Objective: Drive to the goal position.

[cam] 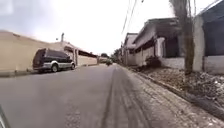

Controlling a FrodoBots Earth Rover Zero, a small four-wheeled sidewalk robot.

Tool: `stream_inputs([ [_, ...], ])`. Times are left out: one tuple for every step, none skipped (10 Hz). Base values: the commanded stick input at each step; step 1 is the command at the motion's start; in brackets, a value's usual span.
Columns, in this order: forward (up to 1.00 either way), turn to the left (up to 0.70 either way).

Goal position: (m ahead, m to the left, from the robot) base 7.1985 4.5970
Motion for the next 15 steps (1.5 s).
stream_inputs([
  [0.7,0.01],
  [0.7,0.01],
  [0.7,0.01],
  [0.7,0.01],
  [0.7,0.01],
  [0.7,0.01],
  [0.7,0.01],
  [0.7,0.01],
  [0.7,0.01],
  [0.7,0.01],
  [0.7,0.01],
  [0.7,0.01],
  [0.7,0.01],
  [0.7,0.01],
  [0.7,0.01],
])
